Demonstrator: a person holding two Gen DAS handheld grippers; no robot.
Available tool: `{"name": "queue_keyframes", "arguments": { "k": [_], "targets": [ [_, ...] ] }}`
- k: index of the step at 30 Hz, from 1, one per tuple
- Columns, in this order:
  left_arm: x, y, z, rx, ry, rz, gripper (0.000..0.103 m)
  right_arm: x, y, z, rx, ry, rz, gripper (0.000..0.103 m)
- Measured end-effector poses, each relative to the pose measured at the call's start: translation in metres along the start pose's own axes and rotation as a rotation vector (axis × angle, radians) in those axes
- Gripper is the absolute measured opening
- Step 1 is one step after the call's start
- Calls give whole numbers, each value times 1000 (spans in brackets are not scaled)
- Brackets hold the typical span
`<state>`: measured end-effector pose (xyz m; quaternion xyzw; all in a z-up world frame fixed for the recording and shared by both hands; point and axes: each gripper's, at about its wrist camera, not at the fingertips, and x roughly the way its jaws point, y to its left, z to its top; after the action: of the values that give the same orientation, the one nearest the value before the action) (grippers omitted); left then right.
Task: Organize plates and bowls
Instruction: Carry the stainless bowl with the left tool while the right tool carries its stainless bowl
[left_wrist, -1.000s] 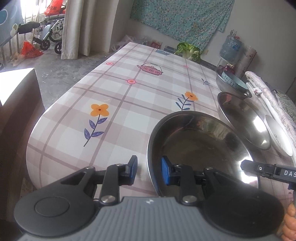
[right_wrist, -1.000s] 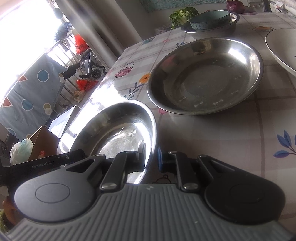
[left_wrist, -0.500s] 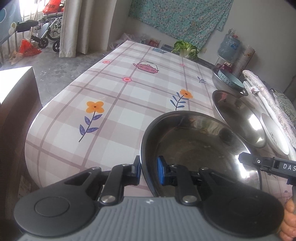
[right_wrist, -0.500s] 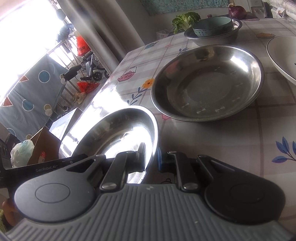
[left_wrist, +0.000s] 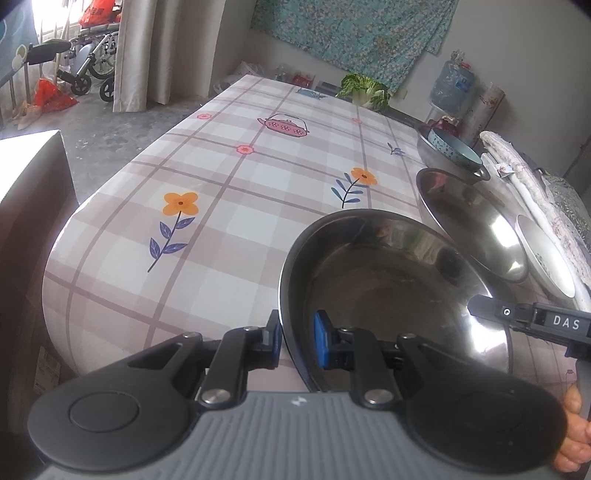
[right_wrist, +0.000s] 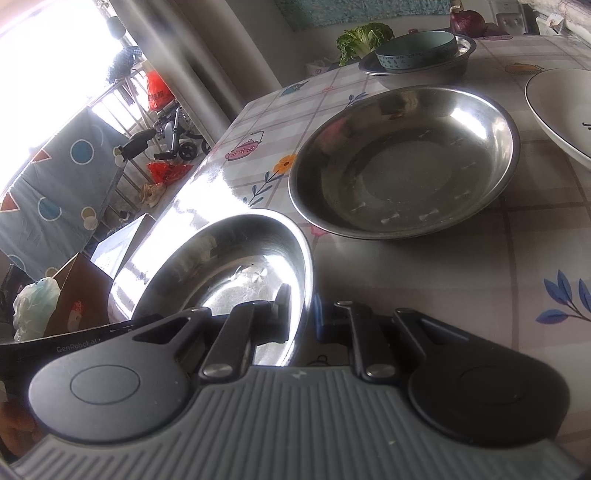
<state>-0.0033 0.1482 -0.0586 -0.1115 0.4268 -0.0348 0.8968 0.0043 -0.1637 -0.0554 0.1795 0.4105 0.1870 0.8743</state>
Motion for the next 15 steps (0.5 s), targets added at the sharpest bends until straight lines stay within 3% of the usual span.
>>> {"name": "queue_keyframes", "arguments": {
  "k": [15],
  "targets": [
    [12, -18, 12, 95, 32, 103, 22, 1, 3, -4, -80, 1, -36, 10]
  ]
}}
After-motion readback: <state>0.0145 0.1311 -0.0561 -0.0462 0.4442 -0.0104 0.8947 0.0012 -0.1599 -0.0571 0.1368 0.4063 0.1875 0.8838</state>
